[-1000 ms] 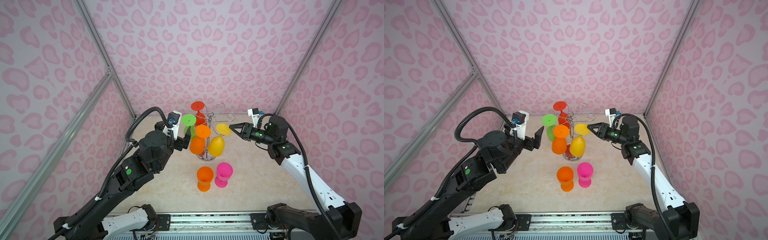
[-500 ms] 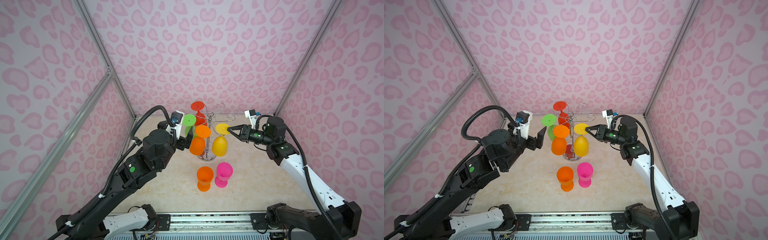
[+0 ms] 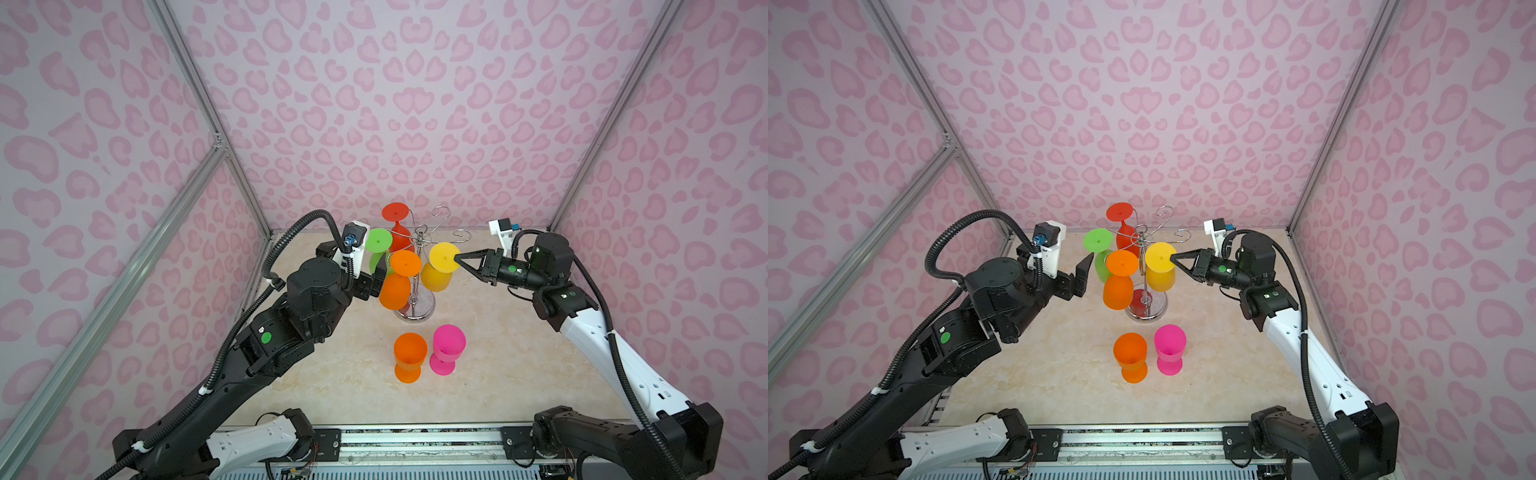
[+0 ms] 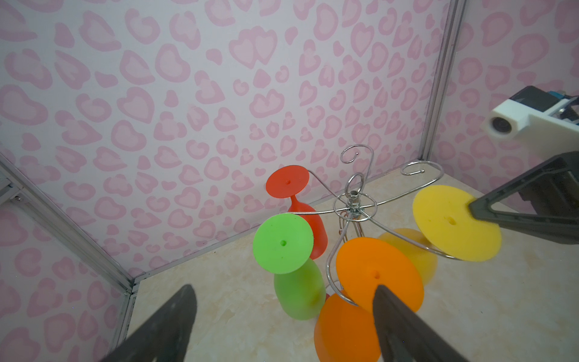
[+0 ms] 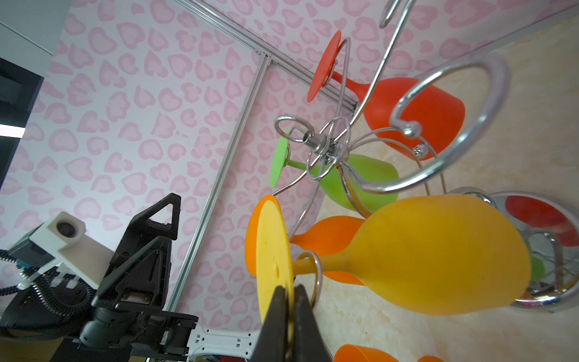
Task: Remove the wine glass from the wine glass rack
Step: 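Close the right gripper on the yellow glass's base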
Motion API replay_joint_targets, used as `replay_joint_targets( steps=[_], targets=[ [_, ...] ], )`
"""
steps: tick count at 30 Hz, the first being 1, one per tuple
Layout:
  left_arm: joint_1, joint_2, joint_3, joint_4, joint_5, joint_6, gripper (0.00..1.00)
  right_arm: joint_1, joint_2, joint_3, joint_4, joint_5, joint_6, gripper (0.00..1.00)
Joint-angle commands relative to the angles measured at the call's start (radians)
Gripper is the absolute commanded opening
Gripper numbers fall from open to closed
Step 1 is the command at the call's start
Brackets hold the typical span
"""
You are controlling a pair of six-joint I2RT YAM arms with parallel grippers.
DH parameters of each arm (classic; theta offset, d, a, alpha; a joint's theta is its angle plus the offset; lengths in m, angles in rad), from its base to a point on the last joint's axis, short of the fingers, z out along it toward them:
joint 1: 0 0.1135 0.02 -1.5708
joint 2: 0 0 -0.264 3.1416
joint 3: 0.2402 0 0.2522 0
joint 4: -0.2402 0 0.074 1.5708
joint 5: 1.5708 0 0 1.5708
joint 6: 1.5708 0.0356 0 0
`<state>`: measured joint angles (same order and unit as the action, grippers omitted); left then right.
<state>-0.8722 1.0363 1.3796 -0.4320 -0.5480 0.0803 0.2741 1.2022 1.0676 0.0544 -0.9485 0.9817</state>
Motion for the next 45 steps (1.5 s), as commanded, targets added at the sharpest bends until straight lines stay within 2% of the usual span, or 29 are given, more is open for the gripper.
replay_joint_targets(
  steps=[1, 15, 30, 45],
  targets=[
    [0.001, 0.002, 0.007, 0.035, 0.008, -0.006, 0.89, 0.0, 0.003, -0.015, 0.09, -0.027, 0.066, 0.04],
    [0.007, -0.005, -0.001, 0.033, 0.022, -0.004, 0.9, -0.003, -0.002, -0.017, 0.154, -0.06, 0.156, 0.0],
    [0.015, -0.01, -0.007, 0.03, 0.037, -0.002, 0.89, -0.021, -0.056, -0.023, 0.037, -0.046, 0.103, 0.0],
    [0.019, -0.007, -0.013, 0.027, 0.045, -0.008, 0.89, -0.001, -0.06, -0.03, 0.048, -0.044, 0.107, 0.0]
  ],
)
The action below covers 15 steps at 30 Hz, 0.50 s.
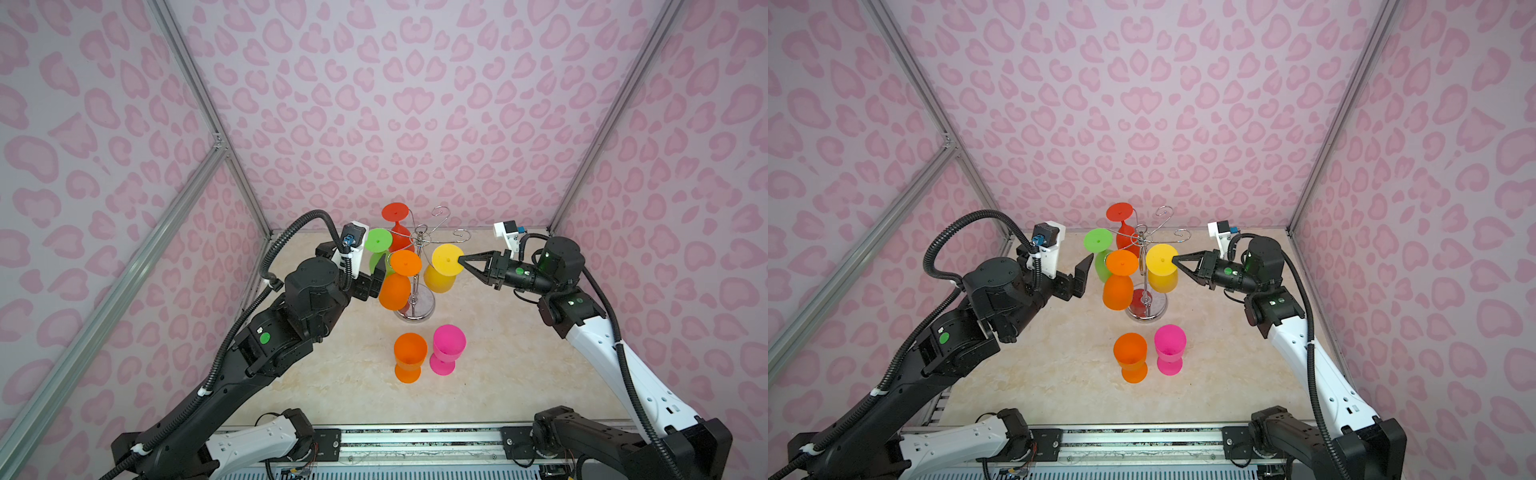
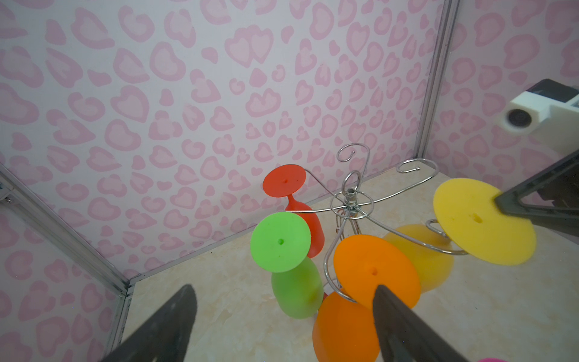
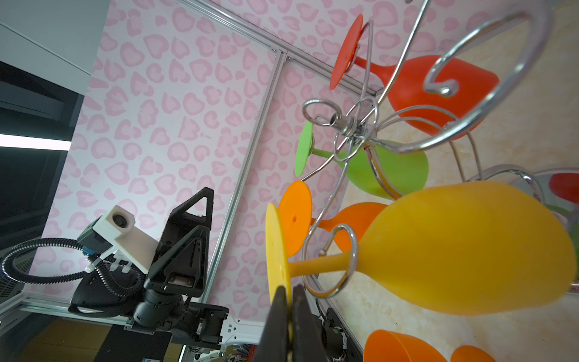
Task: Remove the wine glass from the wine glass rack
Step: 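Close the right gripper on the yellow glass's base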
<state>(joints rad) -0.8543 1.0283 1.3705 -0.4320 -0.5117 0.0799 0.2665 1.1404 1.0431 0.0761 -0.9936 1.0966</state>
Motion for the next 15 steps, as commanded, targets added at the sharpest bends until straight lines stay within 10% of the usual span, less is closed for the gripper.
replay_joint_targets(
  steps=[1, 15],
  targets=[
    [0.001, 0.001, -0.005, 0.027, 0.009, -0.008, 0.89, 0.011, 0.002, -0.004, 0.028, 0.002, -0.006, 0.0],
    [0.006, -0.002, -0.019, 0.027, 0.015, -0.017, 0.89, 0.051, 0.057, 0.04, 0.033, 0.018, -0.012, 0.0]
  ],
)
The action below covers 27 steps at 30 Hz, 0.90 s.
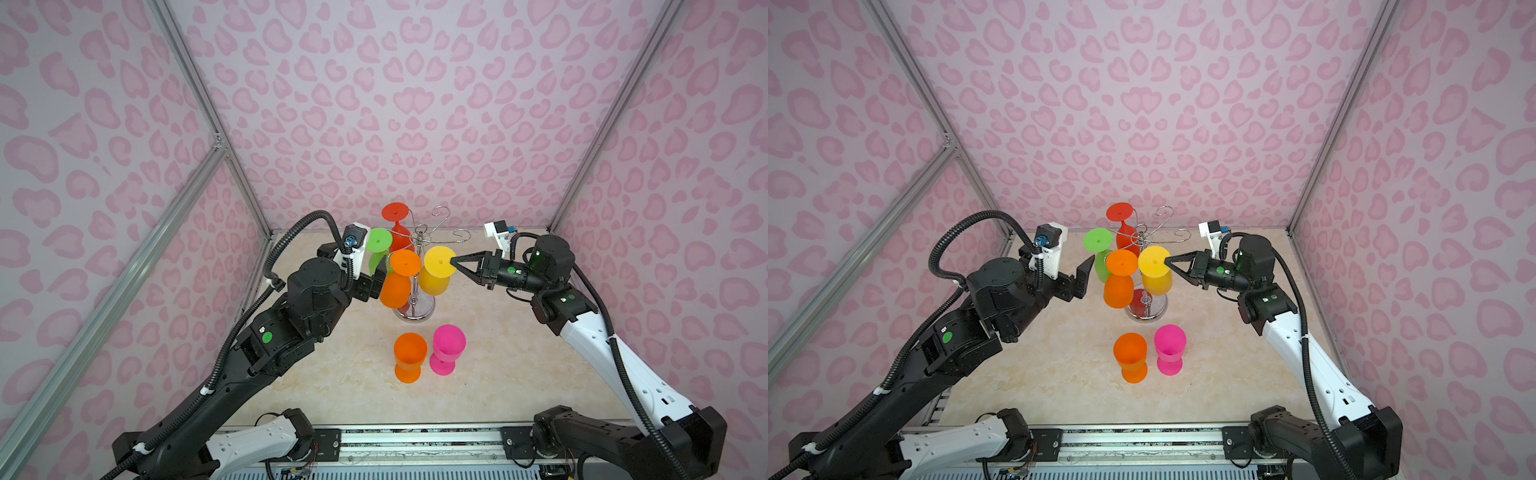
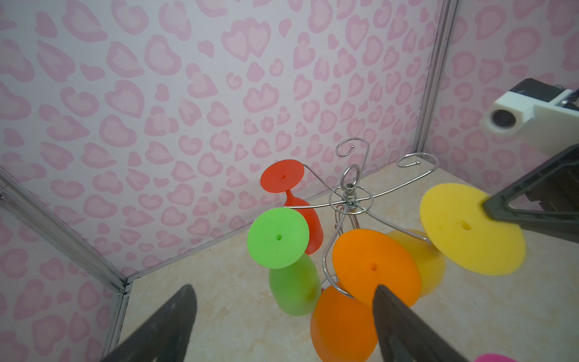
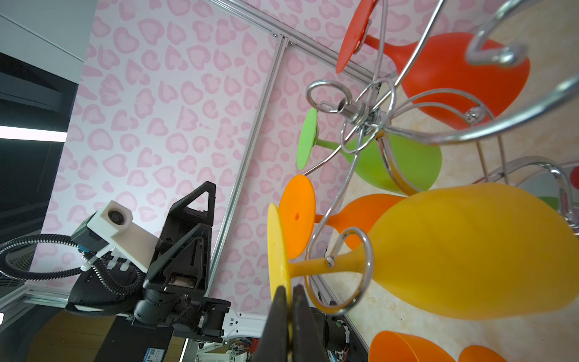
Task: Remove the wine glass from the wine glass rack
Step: 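Close the right gripper on the yellow glass's base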
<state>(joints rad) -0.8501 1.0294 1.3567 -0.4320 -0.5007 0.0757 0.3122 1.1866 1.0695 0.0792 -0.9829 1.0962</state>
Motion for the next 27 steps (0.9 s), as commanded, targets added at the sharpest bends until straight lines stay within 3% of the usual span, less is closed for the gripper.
replay_joint_targets(
  steps=[1, 27],
  targets=[
    [0.002, -0.005, -0.005, 0.027, 0.004, -0.013, 0.89, 0.005, 0.017, 0.019, 0.031, 0.006, -0.012, 0.0],
    [0.01, 0.006, -0.005, 0.022, 0.03, -0.02, 0.89, -0.042, 0.047, 0.081, -0.043, 0.04, -0.052, 0.0]
  ],
)
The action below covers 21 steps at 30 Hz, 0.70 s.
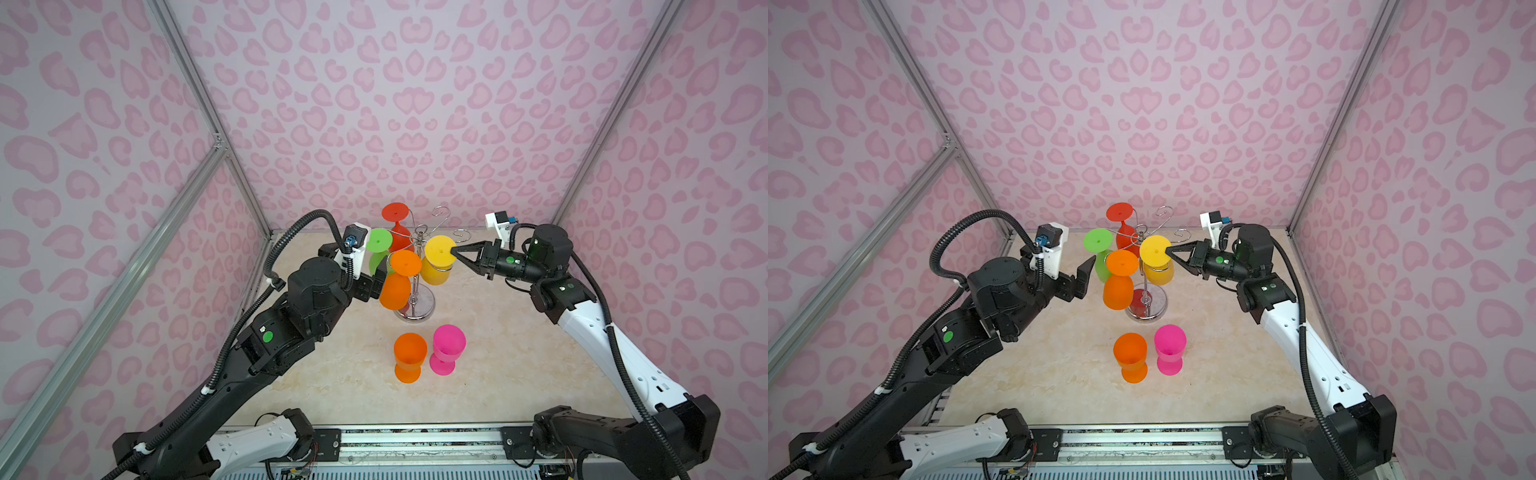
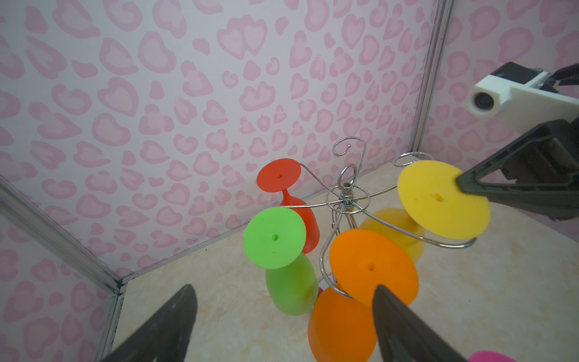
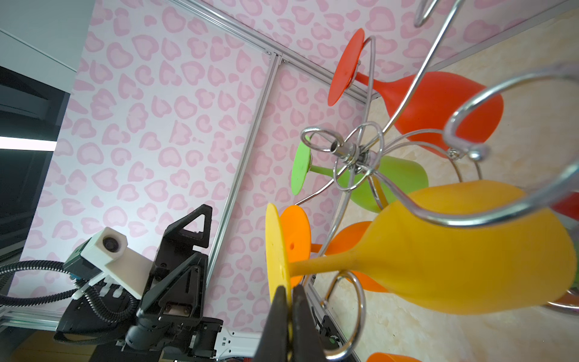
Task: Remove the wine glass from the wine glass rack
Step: 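Close the right gripper on the yellow glass's base, then lift the yellow glass off its hook and raise it with the right gripper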
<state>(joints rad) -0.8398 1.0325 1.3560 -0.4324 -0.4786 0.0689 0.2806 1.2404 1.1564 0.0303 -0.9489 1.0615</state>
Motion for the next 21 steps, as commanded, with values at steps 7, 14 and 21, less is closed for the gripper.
replay_joint_targets(
  steps=[7, 14, 21],
  targets=[
    [0.002, 0.005, -0.005, 0.018, 0.011, -0.014, 0.89, -0.057, -0.037, -0.023, -0.009, 0.001, -0.027, 0.0],
    [0.003, 0.009, -0.005, 0.02, 0.019, -0.017, 0.88, -0.133, -0.107, -0.081, -0.013, 0.004, -0.021, 0.0],
    [0.01, 0.026, 0.001, 0.042, 0.044, -0.03, 0.87, -0.296, -0.233, -0.133, -0.014, 0.005, 0.004, 0.0]
  ],
)
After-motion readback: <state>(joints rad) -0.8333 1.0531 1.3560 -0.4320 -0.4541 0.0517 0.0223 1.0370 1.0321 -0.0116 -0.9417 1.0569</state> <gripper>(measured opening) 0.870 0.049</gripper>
